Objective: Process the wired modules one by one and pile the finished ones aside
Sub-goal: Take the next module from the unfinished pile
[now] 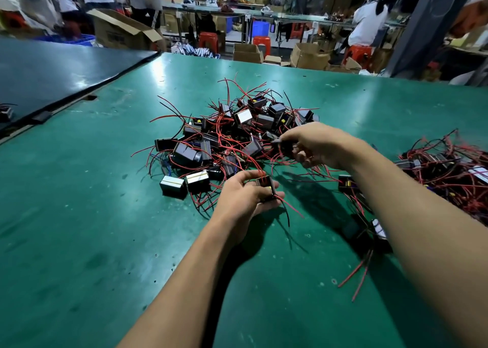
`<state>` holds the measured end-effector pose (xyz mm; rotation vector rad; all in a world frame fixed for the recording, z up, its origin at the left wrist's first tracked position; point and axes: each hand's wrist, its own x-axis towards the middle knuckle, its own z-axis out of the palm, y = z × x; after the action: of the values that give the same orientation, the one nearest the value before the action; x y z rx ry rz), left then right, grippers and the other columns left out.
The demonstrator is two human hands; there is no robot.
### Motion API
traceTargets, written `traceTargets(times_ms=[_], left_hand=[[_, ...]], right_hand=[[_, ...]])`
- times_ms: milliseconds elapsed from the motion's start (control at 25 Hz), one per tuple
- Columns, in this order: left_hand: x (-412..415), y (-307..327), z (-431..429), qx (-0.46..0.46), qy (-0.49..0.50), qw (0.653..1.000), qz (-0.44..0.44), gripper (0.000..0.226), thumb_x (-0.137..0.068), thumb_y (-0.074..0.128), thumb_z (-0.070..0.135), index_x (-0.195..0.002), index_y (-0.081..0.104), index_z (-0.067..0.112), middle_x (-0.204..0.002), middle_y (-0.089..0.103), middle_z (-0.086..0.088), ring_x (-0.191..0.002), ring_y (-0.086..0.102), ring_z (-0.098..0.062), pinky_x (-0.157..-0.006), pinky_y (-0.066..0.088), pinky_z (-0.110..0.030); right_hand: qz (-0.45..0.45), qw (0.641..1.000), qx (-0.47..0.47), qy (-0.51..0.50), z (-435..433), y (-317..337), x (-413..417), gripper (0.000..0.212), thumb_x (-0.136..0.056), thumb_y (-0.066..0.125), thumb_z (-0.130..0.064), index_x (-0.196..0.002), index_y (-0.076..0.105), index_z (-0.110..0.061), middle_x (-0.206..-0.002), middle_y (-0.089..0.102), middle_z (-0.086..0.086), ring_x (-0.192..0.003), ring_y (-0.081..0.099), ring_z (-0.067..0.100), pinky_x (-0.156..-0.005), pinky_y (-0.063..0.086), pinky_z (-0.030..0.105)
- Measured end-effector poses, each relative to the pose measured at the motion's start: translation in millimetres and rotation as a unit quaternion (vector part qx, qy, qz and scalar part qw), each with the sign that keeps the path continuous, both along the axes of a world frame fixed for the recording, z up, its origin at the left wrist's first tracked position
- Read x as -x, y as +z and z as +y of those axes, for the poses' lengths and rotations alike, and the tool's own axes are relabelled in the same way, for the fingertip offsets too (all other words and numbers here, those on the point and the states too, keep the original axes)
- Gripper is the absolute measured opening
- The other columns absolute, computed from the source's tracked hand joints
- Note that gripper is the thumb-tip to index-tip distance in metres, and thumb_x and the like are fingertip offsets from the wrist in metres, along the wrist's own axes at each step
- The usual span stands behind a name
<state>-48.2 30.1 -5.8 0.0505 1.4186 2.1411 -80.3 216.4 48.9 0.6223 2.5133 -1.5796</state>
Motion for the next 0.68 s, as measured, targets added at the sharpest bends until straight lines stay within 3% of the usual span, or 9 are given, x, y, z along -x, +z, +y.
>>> traceTargets(times_ms=[120,200,360,440,560,680], left_hand=[[-3.6,1.4,0.1,-0.018,-0.024,0.999,-0.012,0.029,-0.089,0.052,-0.017,-0.114,0.053,-0.002,-0.107,0.066,-0.027,-0.089,0.069,-0.037,-0.075,0.060,-0.038],[-7.1,2.5,1.0,-0.013,-0.041,0.999,-0.025,0.032,-0.088,0.053,-0.019,-0.115,0.055,-0.001,-0.107,0.067,-0.027,-0.090,0.070,-0.035,-0.075,0.060,-0.037],[-11.7,3.2,1.7,0.004,-0.046,0.999,-0.019,0.035,-0.087,0.049,-0.023,-0.110,0.061,0.000,-0.101,0.068,-0.027,-0.082,0.072,-0.032,-0.073,0.061,-0.039],[-12.3,3.3,1.7,0.028,-0.051,0.998,-0.003,0.034,-0.087,0.046,-0.023,-0.107,0.061,0.001,-0.100,0.069,-0.026,-0.081,0.072,-0.033,-0.074,0.060,-0.042],[-13.3,3.6,3.2,0.059,-0.060,0.996,0.029,0.034,-0.088,0.044,-0.023,-0.109,0.060,-0.001,-0.097,0.068,-0.023,-0.082,0.069,-0.035,-0.075,0.061,-0.043],[-13.3,2.7,3.2,0.074,-0.057,0.994,0.061,0.030,-0.090,0.046,-0.019,-0.107,0.061,0.000,-0.096,0.068,-0.020,-0.085,0.070,-0.034,-0.086,0.058,-0.046]], right_hand=[[0.003,0.986,0.169,-0.002,13.0,17.5,-30.6,0.022,-0.097,0.044,-0.024,-0.089,0.059,-0.011,-0.061,0.055,0.002,-0.045,0.043,0.011,-0.044,0.037,0.021],[0.031,0.959,0.281,0.004,18.9,20.3,-56.1,0.022,-0.099,0.045,-0.023,-0.099,0.062,-0.009,-0.073,0.064,0.007,-0.051,0.049,0.012,-0.047,0.045,0.023],[0.098,0.918,0.385,-0.009,20.6,9.5,-98.9,0.027,-0.099,0.045,-0.018,-0.115,0.065,-0.010,-0.095,0.070,0.014,-0.062,0.058,0.013,-0.056,0.055,0.025],[0.112,0.905,0.409,-0.026,18.5,2.1,-113.6,0.029,-0.096,0.048,-0.018,-0.118,0.064,-0.009,-0.100,0.071,0.017,-0.065,0.062,0.016,-0.058,0.058,0.027],[0.103,0.916,0.386,-0.045,7.5,-8.9,-128.8,0.041,-0.088,0.058,-0.033,-0.116,0.065,-0.004,-0.100,0.073,0.016,-0.066,0.067,0.017,-0.057,0.058,0.027],[0.126,0.931,0.339,-0.054,-6.9,-23.5,-134.8,0.029,-0.092,0.058,-0.021,-0.113,0.061,-0.001,-0.095,0.073,0.014,-0.067,0.069,0.016,-0.058,0.058,0.023]])
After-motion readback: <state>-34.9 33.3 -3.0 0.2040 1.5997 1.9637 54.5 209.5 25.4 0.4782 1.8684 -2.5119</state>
